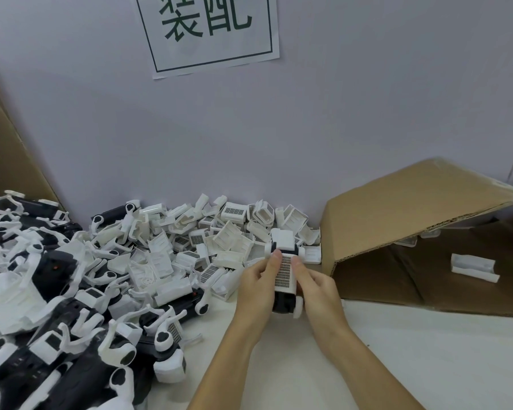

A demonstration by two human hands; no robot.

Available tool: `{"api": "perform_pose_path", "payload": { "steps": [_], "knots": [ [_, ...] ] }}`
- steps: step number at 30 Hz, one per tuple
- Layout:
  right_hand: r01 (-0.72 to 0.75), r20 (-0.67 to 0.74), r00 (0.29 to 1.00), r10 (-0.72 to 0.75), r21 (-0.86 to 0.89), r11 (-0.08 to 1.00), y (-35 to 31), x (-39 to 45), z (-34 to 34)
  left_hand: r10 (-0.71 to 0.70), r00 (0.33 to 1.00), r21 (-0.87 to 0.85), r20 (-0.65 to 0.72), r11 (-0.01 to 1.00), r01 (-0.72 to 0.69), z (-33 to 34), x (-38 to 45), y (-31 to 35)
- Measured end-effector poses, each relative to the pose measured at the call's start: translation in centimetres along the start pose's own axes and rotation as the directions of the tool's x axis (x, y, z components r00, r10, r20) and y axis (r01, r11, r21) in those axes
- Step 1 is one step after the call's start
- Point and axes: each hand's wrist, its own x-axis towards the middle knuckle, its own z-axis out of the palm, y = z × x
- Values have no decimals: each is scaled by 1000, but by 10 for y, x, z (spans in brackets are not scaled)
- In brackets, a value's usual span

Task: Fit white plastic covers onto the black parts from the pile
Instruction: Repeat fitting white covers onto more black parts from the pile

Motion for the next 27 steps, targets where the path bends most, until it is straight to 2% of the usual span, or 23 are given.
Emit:
{"api": "perform_pose_path", "payload": {
  "steps": [2,7,9,11,13,15,19,22,24,27],
  "knots": [
    [-13,-42,999,12,-6,1000,-1,0,0,53,998,45,20,998,-53,2,-3,2],
    [37,-122,992,-45,-73,997,5,2,0,65,997,49,27,997,-67,5,-7,3],
    [17,-94,995,-21,-38,999,3,2,-1,27,999,36,41,999,-28,5,-5,4],
    [-23,-28,999,24,27,999,2,3,-3,-72,995,-19,74,997,74,2,-2,6],
    [-53,34,998,51,66,996,3,4,-6,-160,970,-103,182,978,180,-2,-1,7],
    [-45,34,998,44,36,998,4,5,-8,-151,959,-96,240,979,178,-7,0,5],
    [9,6,1000,-9,-35,999,6,5,-8,-79,971,-62,226,994,95,-7,-1,1],
    [88,-97,990,-102,-139,986,11,5,-4,-77,987,-141,141,985,97,-1,0,2],
    [138,-100,980,-172,-282,949,15,4,0,-109,989,-256,99,958,132,2,2,7],
    [195,-56,971,-234,-390,900,18,1,4,-235,947,-468,220,826,313,1,1,20]
  ]
}}
